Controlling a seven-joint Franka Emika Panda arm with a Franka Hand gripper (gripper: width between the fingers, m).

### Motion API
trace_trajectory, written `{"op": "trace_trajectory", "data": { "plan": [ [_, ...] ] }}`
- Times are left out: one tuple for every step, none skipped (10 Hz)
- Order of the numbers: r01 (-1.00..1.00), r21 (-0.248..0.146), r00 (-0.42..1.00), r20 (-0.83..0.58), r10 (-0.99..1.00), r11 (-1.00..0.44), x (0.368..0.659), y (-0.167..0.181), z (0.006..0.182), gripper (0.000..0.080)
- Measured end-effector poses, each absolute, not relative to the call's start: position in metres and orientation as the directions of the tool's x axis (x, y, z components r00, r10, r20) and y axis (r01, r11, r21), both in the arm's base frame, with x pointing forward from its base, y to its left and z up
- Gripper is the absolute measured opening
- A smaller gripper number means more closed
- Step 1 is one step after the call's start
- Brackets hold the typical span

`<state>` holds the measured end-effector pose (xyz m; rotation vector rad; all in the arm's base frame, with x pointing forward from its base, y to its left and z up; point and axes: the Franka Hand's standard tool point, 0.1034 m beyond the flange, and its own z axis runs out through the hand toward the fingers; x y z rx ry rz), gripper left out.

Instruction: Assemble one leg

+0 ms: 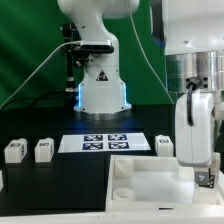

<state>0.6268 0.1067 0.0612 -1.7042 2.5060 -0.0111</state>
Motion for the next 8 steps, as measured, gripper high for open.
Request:
{"op": "trace_trajectory", "data": {
  "plan": [
    [-0.941, -0.072, -0.323, -0.085, -0.943, 0.329, 0.627, 0.107, 0.061, 0.0327],
    [-0.956, -0.075, -0.276, -0.083, -0.958, 0.282, 0.626, 0.112, 0.061, 0.0503],
    [-0.968, -0.08, -0.23, -0.08, -0.97, 0.236, 0.625, 0.117, 0.062, 0.0619],
    [-0.995, -0.095, -0.011, -0.053, -0.999, 0.016, 0.622, 0.121, 0.064, 0.0619],
    [-0.995, -0.1, 0.005, -0.061, -0.998, 0.001, 0.62, 0.128, 0.071, 0.0643],
    [-0.994, -0.113, 0.01, -0.072, -0.997, -0.002, 0.621, 0.132, 0.083, 0.0648],
    [-0.991, -0.132, 0.005, -0.088, -0.996, 0.007, 0.624, 0.134, 0.099, 0.0648],
    [-0.989, -0.148, 0.006, -0.102, -0.995, 0.009, 0.628, 0.138, 0.114, 0.0649]
  ]
}}
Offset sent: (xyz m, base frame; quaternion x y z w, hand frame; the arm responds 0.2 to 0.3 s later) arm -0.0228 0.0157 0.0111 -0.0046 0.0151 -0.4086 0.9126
